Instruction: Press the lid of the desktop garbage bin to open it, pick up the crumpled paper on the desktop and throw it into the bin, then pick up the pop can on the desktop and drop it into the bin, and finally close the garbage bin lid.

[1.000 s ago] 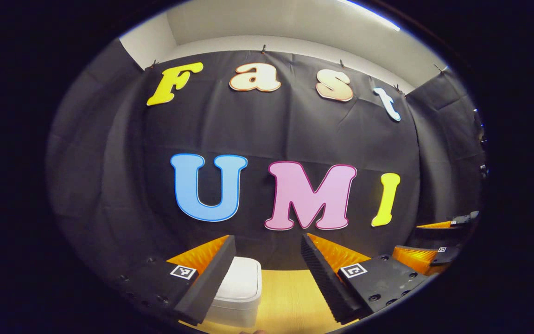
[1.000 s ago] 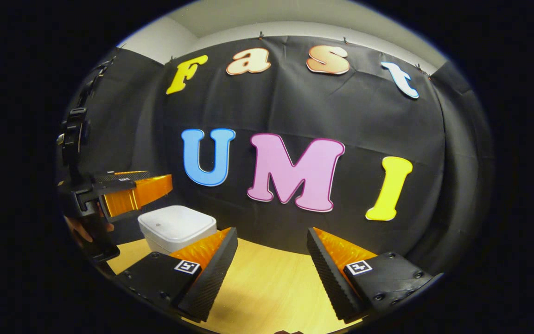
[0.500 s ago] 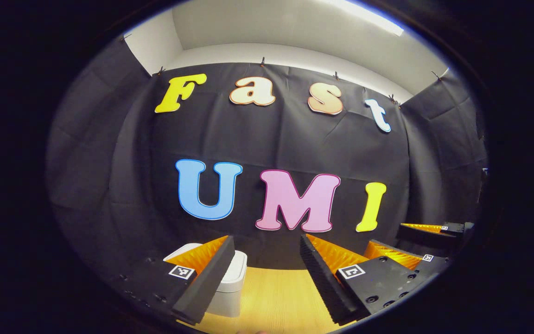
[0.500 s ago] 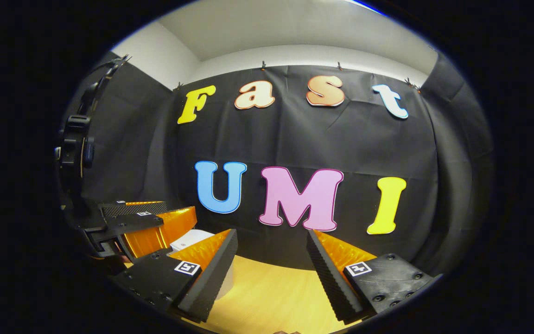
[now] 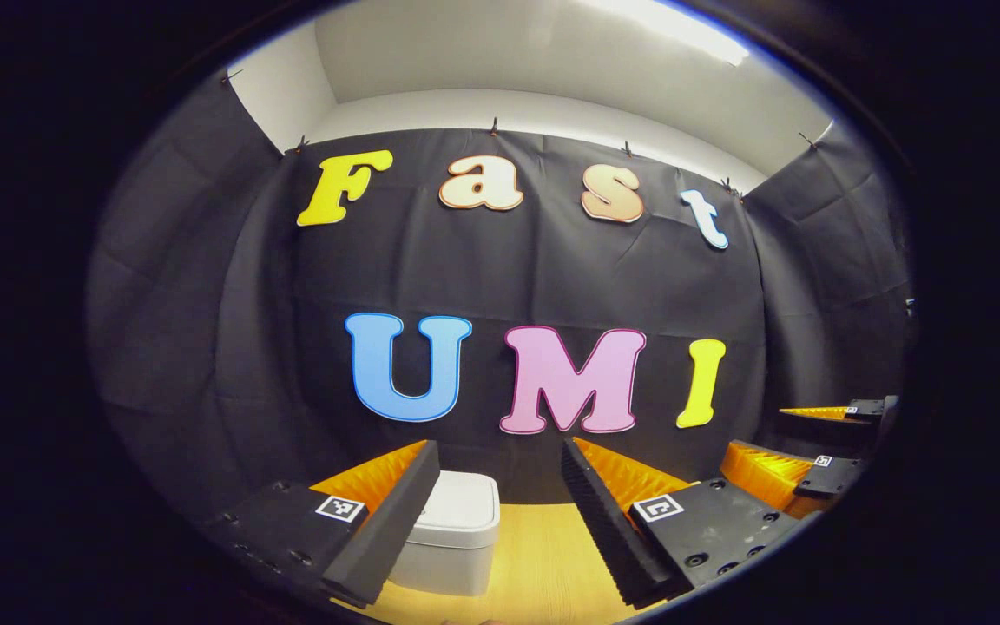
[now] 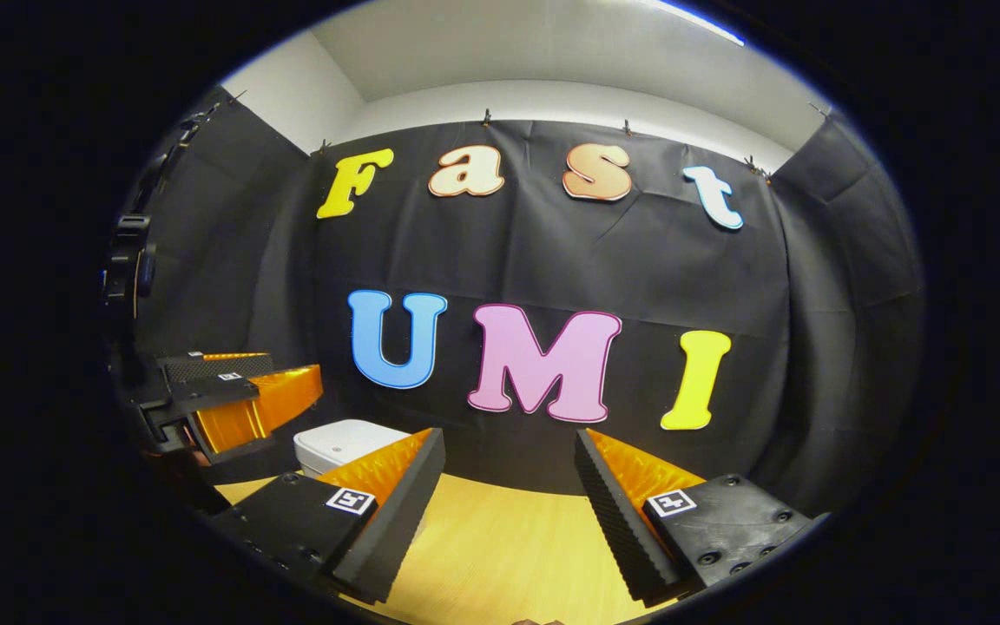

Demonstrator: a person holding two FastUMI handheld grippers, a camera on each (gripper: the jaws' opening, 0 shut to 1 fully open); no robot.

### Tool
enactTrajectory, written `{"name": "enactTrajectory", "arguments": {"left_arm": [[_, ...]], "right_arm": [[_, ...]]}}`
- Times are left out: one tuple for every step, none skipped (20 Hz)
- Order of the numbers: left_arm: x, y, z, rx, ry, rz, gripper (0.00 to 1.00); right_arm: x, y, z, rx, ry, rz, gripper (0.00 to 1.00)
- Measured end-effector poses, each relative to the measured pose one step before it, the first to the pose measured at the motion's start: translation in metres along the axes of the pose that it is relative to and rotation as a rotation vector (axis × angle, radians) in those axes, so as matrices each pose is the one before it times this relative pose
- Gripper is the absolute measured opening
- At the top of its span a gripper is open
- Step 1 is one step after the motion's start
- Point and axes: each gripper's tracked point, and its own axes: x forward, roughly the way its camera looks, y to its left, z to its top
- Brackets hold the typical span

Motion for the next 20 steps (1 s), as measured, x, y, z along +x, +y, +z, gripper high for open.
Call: {"name": "enactTrajectory", "arguments": {"left_arm": [[-0.00248, 0.00215, 0.00046, -0.00027, -0.00591, -0.0065, 0.96], [-0.00159, 0.00295, 0.00105, 0.00108, -0.00594, -0.00497, 0.96], [-0.00198, 0.00144, 0.00029, 0.00394, -0.00727, -0.00653, 0.96], [-0.0014, 0.00144, 0.00009, 0.00498, -0.00572, -0.00777, 0.96], [-0.00154, 0.00055, -0.00015, 0.00344, -0.00794, -0.00958, 0.96], [-0.00101, 0.00022, -0.00046, 0.00151, -0.00423, -0.0099, 0.96], [-0.00192, -0.00058, -0.00134, 0.00336, -0.00003, -0.01029, 0.96], [-0.001, 0.00002, -0.00069, 0.0023, 0.00242, -0.00756, 0.96], [-0.00206, -0.00041, 0.00205, -0.00031, -0.00742, -0.00951, 0.96], [-0.00112, -0.00081, 0.00251, -0.00168, -0.007, -0.0105, 0.96], [-0.00095, -0.00119, -0.00049, 0.0026, -0.00496, -0.0089, 0.96], [-0.00054, 0.00033, -0.00079, 0.00212, -0.00177, -0.00419, 0.96], [0.00044, -0.00001, -0.00209, -0.0017, 0.00122, -0.00279, 0.96], [-0.00002, 0.00056, -0.00143, -0.00574, 0.00255, 0.00041, 0.96], [0.00105, 0.00025, -0.00205, -0.01002, 0.00368, 0.0021, 0.96], [-0.00043, -0.00037, -0.00007, -0.01006, -0.00058, -0.00026, 0.96], [-0.00031, -0.00185, 0.00208, -0.0082, -0.00845, -0.00286, 0.96], [0.0002, -0.0025, 0.00465, -0.00029, -0.01768, -0.00237, 0.96], [0.00144, -0.00232, 0.00261, 0.00905, -0.01565, 0.00188, 0.96], [0.00141, -0.00227, 0.00135, 0.01491, -0.00921, 0.00597, 0.96]], "right_arm": [[-0.00252, 0.00141, -0.00057, -0.00311, 0.0035, -0.0097, 0.98], [-0.00218, 0.00144, -0.00045, -0.00385, 0.0025, -0.00941, 0.98], [-0.00258, 0.00106, -0.00006, -0.00375, 0.00135, -0.01008, 0.98], [-0.00007, 0.00131, -0.00015, -0.00174, -0.00056, -0.00769, 0.98], [-0.00038, 0.00256, -0.00004, 0.00076, 0.00087, -0.00515, 0.98], [0.00017, 0.00157, -0.00002, 0.00574, 0.00194, -0.00792, 0.98], [-0.00135, 0.00203, -0.00076, 0.00941, 0.00514, -0.00449, 0.98], [-0.00067, 0.00262, -0.0005, 0.0105, 0.00665, -0.00291, 0.98], [-0.00114, 0.00202, 0.0008, 0.00593, 0.00234, -0.00394, 0.97], [-0.00092, 0.00156, -0.00034, -0.00163, 0.00102, -0.00454, 0.97], [-0.00101, 0.00033, -0.00103, -0.01048, 0.00214, -0.00571, 0.97], [-0.00084, -0.00026, -0.00226, -0.012, 0.0043, -0.00392, 0.97], [-0.00031, 0.00027, -0.00149, -0.00722, 0.00353, -0.00118, 0.98], [-0.00077, 0.00125, -0.00062, -0.00144, 0.00221, 0.00133, 0.98], [-0.00095, 0.00147, 0.00007, 0.00391, 0.00207, 0.00299, 0.97], [0.00091, 0.00088, 0.00083, 0.00611, 0.00153, 0.00396, 0.97], [0.00027, 0.00072, 0.00016, 0.00601, 0.00156, 0.00473, 0.97], [0.0008, 0.00018, 0.00087, 0.00361, -0.00003, 0.00428, 0.97], [0.00139, -0.00093, 0.0001, -0.00108, 0.00004, 0.00737, 0.97], [0.00177, -0.00158, -0.00042, -0.00394, 0.00088, 0.01084, 0.97]]}}
